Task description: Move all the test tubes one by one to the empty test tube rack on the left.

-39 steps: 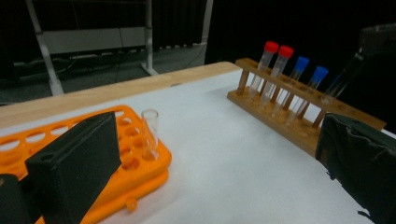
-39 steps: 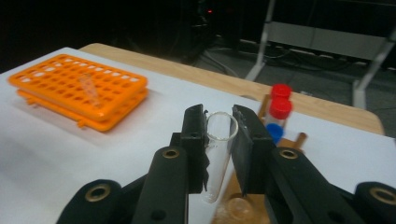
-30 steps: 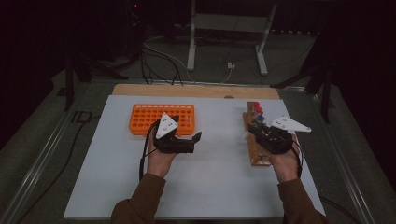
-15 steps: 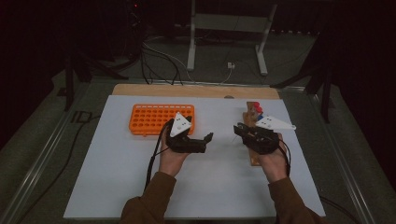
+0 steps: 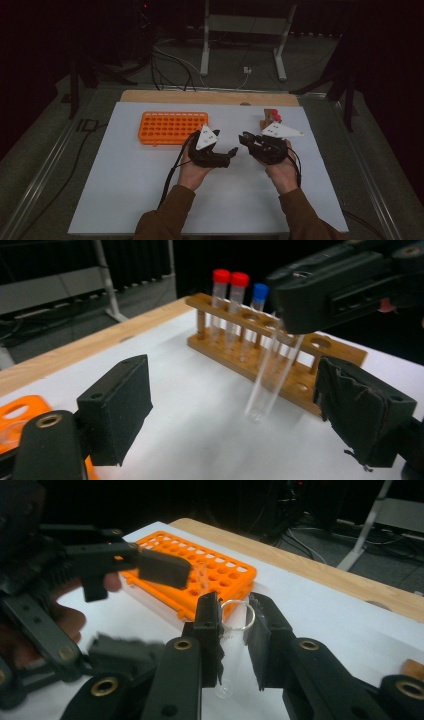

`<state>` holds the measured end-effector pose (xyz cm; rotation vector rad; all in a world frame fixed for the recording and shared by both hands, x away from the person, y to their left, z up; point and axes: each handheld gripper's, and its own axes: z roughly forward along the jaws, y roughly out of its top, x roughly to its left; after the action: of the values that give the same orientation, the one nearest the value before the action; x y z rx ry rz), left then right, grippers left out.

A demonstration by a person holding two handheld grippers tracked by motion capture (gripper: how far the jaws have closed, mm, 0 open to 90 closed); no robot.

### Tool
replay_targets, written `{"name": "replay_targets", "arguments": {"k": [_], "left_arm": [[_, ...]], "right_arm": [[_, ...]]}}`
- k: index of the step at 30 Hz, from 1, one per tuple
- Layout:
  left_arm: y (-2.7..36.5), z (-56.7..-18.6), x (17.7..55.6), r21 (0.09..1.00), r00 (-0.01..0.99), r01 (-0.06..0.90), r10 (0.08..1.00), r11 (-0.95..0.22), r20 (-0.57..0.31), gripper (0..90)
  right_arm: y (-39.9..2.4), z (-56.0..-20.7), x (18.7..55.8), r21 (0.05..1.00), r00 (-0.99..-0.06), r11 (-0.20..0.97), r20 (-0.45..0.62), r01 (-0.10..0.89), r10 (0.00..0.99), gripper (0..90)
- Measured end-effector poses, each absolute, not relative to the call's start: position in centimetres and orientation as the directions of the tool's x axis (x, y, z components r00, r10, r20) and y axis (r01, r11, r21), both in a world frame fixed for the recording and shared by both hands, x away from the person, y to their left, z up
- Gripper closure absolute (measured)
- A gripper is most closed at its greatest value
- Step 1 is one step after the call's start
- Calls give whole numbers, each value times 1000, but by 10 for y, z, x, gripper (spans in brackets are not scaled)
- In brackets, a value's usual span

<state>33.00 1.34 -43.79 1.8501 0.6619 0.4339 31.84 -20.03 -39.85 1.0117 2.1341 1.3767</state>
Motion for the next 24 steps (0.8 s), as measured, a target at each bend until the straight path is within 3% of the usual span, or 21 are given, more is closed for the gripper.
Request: {"name": "replay_targets", "arguments": {"k": [2,3,4,10,11,24], "left_arm": [[10,-439,329,929,795,234,607,-286,-13,232],[9,-439,329,929,803,229,596,-292,-10,320],[7,-440,329,927,807,224,591,-302,-3,320],[5,-442,329,925,824,224,567,-307,-11,563],[6,-442,330,925,831,223,556,-308,-15,648],[1,-447,330,920,852,213,523,-328,-11,764]], "right_arm": [[-197,-399,318,899,-662,255,49,355,748,763],[-196,-400,318,898,-665,257,50,356,745,763],[-195,-400,318,899,-670,258,51,355,741,763],[-190,-402,317,895,-682,264,60,360,729,763],[-189,-403,317,893,-685,266,62,363,726,763],[-190,-407,319,885,-690,271,75,379,720,759]]}}
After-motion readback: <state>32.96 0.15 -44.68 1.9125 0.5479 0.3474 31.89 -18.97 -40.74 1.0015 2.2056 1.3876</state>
